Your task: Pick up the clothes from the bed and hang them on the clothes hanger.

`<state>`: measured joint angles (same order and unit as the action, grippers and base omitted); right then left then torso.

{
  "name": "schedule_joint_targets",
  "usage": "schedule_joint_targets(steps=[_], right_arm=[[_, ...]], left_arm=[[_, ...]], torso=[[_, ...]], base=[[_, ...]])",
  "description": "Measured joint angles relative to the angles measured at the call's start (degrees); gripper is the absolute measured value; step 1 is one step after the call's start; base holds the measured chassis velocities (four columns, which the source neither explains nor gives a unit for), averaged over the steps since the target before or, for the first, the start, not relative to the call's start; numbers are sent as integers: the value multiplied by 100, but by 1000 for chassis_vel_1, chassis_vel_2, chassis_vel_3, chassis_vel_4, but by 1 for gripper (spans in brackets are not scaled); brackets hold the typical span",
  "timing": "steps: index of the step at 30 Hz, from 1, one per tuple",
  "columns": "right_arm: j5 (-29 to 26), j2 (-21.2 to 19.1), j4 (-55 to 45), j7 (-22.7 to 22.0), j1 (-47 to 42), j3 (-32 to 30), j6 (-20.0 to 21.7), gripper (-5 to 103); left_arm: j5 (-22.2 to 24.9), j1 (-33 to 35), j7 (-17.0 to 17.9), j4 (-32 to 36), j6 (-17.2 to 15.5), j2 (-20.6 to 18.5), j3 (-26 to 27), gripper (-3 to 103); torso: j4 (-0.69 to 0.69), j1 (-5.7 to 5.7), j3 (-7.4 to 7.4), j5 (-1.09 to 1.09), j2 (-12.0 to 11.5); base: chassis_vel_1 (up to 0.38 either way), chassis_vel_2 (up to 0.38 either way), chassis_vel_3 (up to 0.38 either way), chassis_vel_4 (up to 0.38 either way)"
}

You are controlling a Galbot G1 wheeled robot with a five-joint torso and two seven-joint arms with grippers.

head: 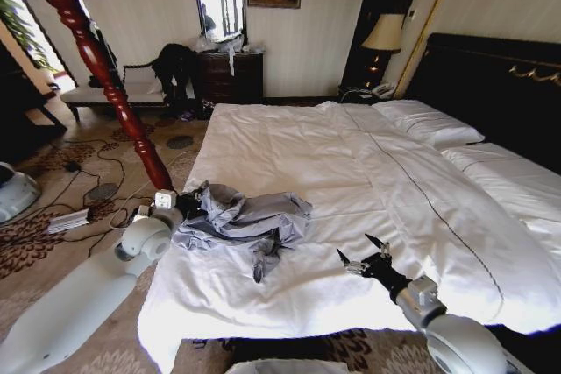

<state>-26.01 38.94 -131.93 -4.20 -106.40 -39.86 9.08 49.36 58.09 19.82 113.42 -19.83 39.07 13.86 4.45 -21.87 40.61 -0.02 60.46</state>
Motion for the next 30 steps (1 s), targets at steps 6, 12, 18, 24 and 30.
schedule_joint_targets(steps=[6, 12, 18, 24, 30], right_arm=[[-732, 16, 644, -4, 1627, 588, 214, 100], [-958, -260, 1109, 17, 2805, 1401, 245, 100], [-812, -149, 1210, -1, 3711, 2398, 372, 100], [-320, 76, 1558, 37, 4734, 3747, 425, 100], [-141, 690, 1638, 20, 5504, 4711, 540, 100]], left_arm=[[-413, 948, -598, -123, 886, 274, 608, 0], [-939, 1887, -1392, -102, 1728, 589, 992, 0], [-1257, 2664, -1711, 124, 2382, 1233, 1241, 0], [-1411, 2977, -1753, 128, 2496, 1648, 1513, 0], [-1074, 2845, -1662, 56, 2358, 1576, 1832, 0]], torso=[[0, 0, 0, 4, 0], [-1, -2, 1, 0, 0], [0, -1, 0, 2, 0], [2, 0, 0, 1, 0], [0, -1, 0, 2, -1]], base=[[0, 0, 0, 0], [0, 0, 0, 0], [0, 0, 0, 0], [0, 0, 0, 0], [0, 0, 0, 0]])
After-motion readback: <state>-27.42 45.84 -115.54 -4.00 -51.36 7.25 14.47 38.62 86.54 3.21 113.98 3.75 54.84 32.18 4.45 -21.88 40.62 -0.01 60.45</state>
